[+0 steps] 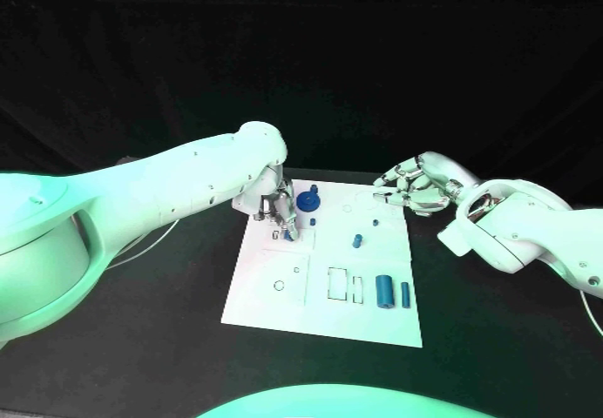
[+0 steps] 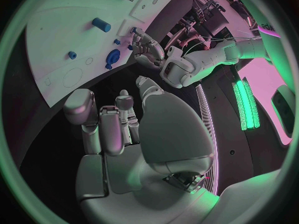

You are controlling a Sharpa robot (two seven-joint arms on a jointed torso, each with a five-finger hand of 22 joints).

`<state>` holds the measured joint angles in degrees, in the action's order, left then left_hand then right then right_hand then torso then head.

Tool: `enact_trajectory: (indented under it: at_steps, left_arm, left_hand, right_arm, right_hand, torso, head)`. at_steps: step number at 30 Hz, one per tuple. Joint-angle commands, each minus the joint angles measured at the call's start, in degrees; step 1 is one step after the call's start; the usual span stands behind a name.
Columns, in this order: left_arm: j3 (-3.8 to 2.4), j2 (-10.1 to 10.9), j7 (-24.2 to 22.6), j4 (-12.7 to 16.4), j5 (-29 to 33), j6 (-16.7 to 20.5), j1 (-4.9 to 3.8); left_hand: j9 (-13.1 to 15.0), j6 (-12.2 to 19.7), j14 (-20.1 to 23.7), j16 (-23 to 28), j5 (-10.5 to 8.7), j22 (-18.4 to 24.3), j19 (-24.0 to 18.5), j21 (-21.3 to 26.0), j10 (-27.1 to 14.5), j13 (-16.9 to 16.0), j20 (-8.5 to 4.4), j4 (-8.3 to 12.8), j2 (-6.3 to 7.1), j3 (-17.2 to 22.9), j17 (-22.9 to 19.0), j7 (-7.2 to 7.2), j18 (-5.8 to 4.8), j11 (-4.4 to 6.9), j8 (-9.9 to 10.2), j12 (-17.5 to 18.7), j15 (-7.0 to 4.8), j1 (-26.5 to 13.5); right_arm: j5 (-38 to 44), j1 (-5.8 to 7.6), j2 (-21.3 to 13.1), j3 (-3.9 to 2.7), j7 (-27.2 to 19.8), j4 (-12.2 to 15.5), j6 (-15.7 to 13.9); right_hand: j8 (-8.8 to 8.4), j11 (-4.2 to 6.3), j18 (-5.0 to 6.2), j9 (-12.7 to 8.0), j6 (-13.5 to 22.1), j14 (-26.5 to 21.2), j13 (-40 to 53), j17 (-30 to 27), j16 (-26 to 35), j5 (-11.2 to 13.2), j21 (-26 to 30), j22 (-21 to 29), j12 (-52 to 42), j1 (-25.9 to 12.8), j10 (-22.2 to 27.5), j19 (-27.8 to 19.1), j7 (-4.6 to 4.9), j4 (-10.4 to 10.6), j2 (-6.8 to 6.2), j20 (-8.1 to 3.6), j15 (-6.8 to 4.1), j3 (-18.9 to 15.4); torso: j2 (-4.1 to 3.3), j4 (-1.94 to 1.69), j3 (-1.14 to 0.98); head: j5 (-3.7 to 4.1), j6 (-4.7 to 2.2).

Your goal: Assemble the parts on the task board

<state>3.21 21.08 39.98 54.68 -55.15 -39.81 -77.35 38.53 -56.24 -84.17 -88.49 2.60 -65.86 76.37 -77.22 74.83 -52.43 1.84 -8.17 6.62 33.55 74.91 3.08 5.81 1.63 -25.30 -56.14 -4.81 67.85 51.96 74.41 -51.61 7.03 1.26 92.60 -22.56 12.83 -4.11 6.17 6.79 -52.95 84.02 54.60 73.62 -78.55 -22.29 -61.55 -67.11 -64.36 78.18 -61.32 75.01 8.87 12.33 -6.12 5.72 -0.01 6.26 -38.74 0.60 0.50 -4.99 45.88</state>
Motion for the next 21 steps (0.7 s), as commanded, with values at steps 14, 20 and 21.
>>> enact_trajectory:
  at_steps: [14, 20, 21]
  left_arm:
    - [0.09, -0.3, 4.0, -0.2, -0.6, -0.2, 0.06]
    - [0.12, -0.4, 4.0, -0.2, -0.8, 0.8, 0.2]
    - [0.13, -0.4, 4.0, -0.2, -0.9, 0.8, 0.2]
  left_hand:
    - [0.1, -1.2, -5.2, 0.0, 0.27, 0.0, 0.3, -0.3, 0.3, 0.1, -0.17, 5.0, -0.63, 4.5, 12.9, -0.72, -0.72, 0.08, -0.2, 0.0, -0.02, -0.2]
    - [0.2, -1.2, -5.2, 0.0, 0.27, -0.1, 0.4, -0.4, 0.3, 0.0, -0.18, 5.0, -0.64, 4.5, 12.9, -0.71, -0.73, 0.08, -0.2, 0.0, -0.02, -0.3]
    - [0.2, -1.2, -5.2, 0.0, 0.27, -0.1, 0.4, -0.4, 0.3, 0.0, -0.18, 5.0, -0.64, 4.5, 12.9, -0.71, -0.73, 0.08, -0.2, 0.0, -0.02, -0.3]
  right_arm:
    - [0.5, -0.15, 0.1, 0.01, -0.2, -0.1, 0.7]
    - [0.5, -0.17, 0.1, 0.01, -0.2, -0.1, 0.7]
    - [0.5, -0.17, 0.1, 0.01, -0.2, -0.1, 0.7]
  right_hand:
    - [0.33, 0.16, 0.19, 0.1, 0.4, 2.1, -0.2, 0.0, 0.2, -0.3, 0.3, 0.1, 0.4, -0.6, 0.3, 0.0, -0.11, 0.3, -0.15, -0.08, -0.45, 0.1]
    - [0.33, 0.16, 0.19, 0.1, 0.4, 2.1, -0.2, 0.0, 0.2, -0.3, 0.3, 0.1, 0.4, -0.6, 0.3, 0.0, -0.11, 0.3, -0.15, -0.08, -0.45, 0.1]
    - [0.33, 0.16, 0.19, 0.1, 0.4, 2.1, -0.2, 0.0, 0.2, -0.3, 0.3, 0.1, 0.4, -0.6, 0.3, 0.0, -0.11, 0.3, -0.15, -0.08, -0.45, 0.1]
  torso:
    - [0.05, 0.02, 0.03]
    - [0.05, -0.04, 0.01]
    - [0.05, -0.04, 0.01]
  head:
    - [0.04, 0.17]
    - [0.08, 0.21]
    - [0.08, 0.21]
